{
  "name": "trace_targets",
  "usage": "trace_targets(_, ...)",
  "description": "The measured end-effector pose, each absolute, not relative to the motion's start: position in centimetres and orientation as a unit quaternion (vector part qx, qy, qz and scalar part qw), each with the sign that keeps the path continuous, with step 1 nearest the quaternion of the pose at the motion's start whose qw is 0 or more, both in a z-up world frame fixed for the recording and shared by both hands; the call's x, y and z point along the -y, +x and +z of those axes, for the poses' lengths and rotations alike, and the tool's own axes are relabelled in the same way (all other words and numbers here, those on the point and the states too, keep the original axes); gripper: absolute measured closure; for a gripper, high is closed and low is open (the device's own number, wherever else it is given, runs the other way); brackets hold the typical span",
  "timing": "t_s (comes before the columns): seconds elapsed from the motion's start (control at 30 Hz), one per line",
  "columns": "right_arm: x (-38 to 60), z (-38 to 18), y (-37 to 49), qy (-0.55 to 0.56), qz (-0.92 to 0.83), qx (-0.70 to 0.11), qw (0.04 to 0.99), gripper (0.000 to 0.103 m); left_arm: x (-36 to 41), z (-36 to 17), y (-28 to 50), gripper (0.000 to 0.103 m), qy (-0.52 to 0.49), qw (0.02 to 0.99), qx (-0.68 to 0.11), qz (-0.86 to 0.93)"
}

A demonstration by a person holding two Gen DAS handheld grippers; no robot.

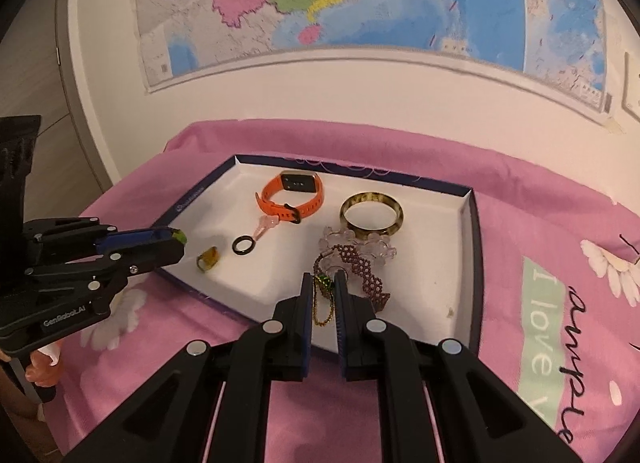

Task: Organize jewelry
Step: 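Carry the green ring with the left tool into the tray while the right tool carries the gold ring there, then open the left tool to drop the green ring while the right tool releases the gold ring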

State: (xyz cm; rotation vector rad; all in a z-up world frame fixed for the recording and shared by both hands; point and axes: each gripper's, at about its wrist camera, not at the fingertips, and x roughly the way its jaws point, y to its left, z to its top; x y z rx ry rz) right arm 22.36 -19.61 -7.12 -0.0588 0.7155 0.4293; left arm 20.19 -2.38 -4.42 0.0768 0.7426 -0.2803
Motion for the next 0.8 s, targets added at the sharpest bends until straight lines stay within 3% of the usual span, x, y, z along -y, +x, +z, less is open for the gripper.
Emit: trace_targets(0.8, 18.7, -9.3, 25.4, -0.030, 0.192, -0.379, 0.905, 0.090, 3.2, -7.3, 24.1, 0.084, 0.036, 0.909, -0.399, -0.112)
